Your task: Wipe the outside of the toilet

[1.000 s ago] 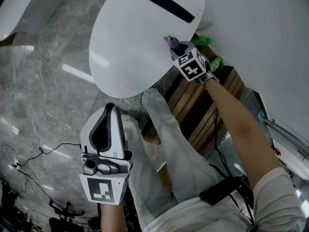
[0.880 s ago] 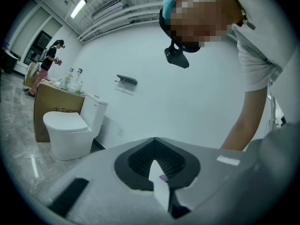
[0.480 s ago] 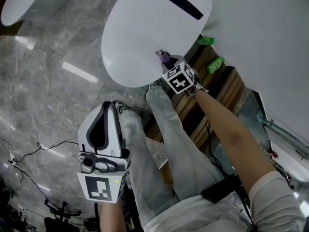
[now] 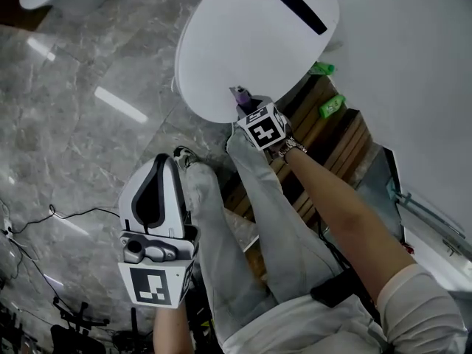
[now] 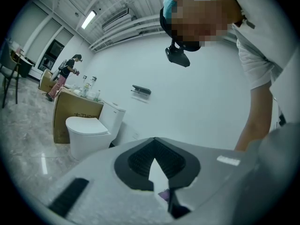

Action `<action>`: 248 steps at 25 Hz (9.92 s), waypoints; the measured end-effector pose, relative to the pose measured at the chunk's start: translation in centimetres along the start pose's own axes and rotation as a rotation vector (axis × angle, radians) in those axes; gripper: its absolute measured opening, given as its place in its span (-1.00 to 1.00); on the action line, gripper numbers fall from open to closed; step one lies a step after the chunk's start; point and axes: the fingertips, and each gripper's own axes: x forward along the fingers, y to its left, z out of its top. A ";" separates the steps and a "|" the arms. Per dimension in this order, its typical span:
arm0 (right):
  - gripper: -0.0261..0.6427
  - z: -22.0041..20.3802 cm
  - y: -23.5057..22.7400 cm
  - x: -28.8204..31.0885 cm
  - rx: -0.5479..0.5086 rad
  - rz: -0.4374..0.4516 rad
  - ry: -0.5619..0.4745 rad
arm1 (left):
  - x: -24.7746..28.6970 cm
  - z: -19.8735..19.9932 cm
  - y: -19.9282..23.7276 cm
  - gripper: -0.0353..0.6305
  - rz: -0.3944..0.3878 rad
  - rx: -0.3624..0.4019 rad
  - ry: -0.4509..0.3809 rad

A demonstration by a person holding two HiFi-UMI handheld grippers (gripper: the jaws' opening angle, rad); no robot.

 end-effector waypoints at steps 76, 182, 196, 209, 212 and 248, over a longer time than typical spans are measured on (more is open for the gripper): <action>-0.65 14.2 -50.3 -2.4 -0.196 -0.081 -0.093 | 32.6 -2.5 -13.2 -0.88 0.028 0.012 0.056; -0.63 21.9 -39.8 -5.3 -0.263 0.047 -0.192 | 29.0 2.6 -8.2 -0.88 0.214 0.002 -0.037; -0.63 24.1 -53.2 0.0 -0.212 -0.151 -0.088 | 37.9 1.0 -10.6 -0.88 0.204 -0.014 -0.014; -0.64 25.2 -53.2 0.5 -0.211 -0.191 -0.049 | 36.2 0.7 -7.7 -0.88 0.216 -0.027 -0.016; -0.65 25.3 -51.7 0.3 -0.225 -0.173 -0.053 | 35.3 0.0 -7.3 -0.88 0.190 -0.029 -0.001; -0.64 22.3 -27.3 2.2 -0.178 -0.152 -0.063 | 15.8 -0.8 2.6 -0.88 0.208 -0.038 -0.004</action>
